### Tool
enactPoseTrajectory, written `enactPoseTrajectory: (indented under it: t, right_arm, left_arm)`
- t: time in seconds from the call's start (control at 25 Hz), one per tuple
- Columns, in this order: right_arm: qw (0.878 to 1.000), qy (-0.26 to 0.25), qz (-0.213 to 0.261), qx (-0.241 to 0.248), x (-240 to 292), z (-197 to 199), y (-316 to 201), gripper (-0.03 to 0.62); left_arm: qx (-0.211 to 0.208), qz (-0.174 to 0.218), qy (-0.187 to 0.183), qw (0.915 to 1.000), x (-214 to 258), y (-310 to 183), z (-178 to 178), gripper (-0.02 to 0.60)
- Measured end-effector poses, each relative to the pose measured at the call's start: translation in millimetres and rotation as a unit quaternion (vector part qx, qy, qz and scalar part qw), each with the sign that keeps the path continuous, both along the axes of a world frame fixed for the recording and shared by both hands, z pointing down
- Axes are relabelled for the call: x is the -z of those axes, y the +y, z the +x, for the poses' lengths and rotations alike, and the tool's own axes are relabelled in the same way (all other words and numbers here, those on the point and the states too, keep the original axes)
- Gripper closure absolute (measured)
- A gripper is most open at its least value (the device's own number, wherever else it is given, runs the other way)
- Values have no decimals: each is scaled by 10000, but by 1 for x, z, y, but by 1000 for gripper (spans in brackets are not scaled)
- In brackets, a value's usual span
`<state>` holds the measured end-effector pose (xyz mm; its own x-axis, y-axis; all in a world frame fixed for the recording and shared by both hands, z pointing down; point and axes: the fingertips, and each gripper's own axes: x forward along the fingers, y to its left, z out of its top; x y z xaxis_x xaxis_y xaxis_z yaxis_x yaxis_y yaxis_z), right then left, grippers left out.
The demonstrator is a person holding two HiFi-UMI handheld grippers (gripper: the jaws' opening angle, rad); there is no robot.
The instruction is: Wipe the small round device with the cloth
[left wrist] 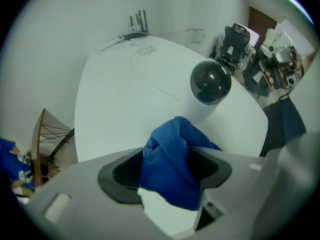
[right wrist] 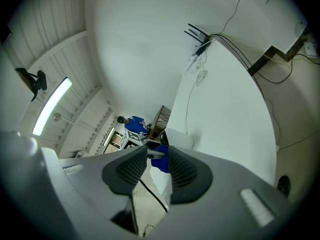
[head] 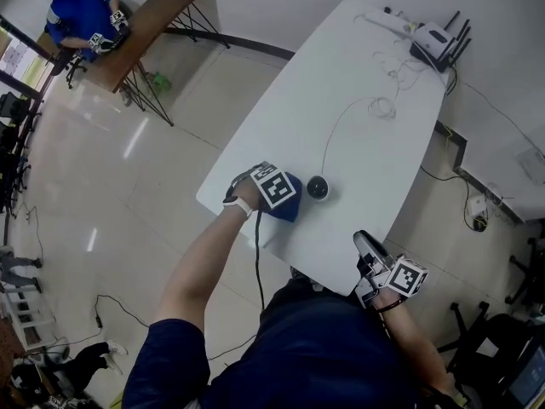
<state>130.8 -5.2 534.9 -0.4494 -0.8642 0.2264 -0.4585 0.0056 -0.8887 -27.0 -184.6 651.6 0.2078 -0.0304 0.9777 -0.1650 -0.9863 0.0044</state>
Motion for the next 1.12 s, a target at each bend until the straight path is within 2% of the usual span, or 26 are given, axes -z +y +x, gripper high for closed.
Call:
enactPoseTrajectory:
  t: [0.08,0.12,0.16,0.2,0.28,0.32,0.36,0.44,0.6,0.68,0.88,1.0,1.08,1.12]
  right_arm:
    - [10000,56,-6,-5,1,2,1,459]
    - [10000,50,3,-4,4,1,0,462]
    - [9999,117,-26,-1,5,3,0,483]
    - [9996,260,-81,-4,6,5,-1,512]
    - [9986,519,-110,-46,11,12,-4,545]
    - [9982,600,-65,-70,16,14,-8,561]
    - [9976,689,2,-86,23,15,-11,571]
    - [9947,1009,165,-105,41,15,-19,579]
    - [9782,1973,649,-70,80,2,-33,582]
    - [9688,2301,916,-57,100,-9,-41,582]
    - [9357,3057,1762,-56,141,-23,-48,582]
    - [9213,3314,2035,-17,151,-22,-36,582]
    - [9220,3296,2031,42,150,-21,-29,582]
    - [9229,3279,2019,61,150,-21,-27,582]
  left_arm:
    - [666,92,482,9966,18,-5,-10,295]
    - [1096,164,758,9909,31,-7,-19,304]
    - [1586,240,1096,9810,47,-8,-29,351]
    - [2088,300,1515,9657,67,-6,-36,423]
    - [2874,412,2397,9264,107,4,-45,557]
    - [3075,451,2784,9088,124,13,-46,580]
    - [3145,472,3117,8954,139,25,-44,580]
    - [3015,498,3637,8800,166,53,-33,580]
    - [2254,398,4350,8708,202,111,-2,580]
    - [1981,306,4631,8634,218,129,13,580]
    - [2116,371,5235,8245,242,135,43,580]
    - [2072,285,5386,8162,247,146,63,580]
    - [2036,98,5450,8133,247,154,74,580]
    - [2028,46,5430,8149,246,156,76,580]
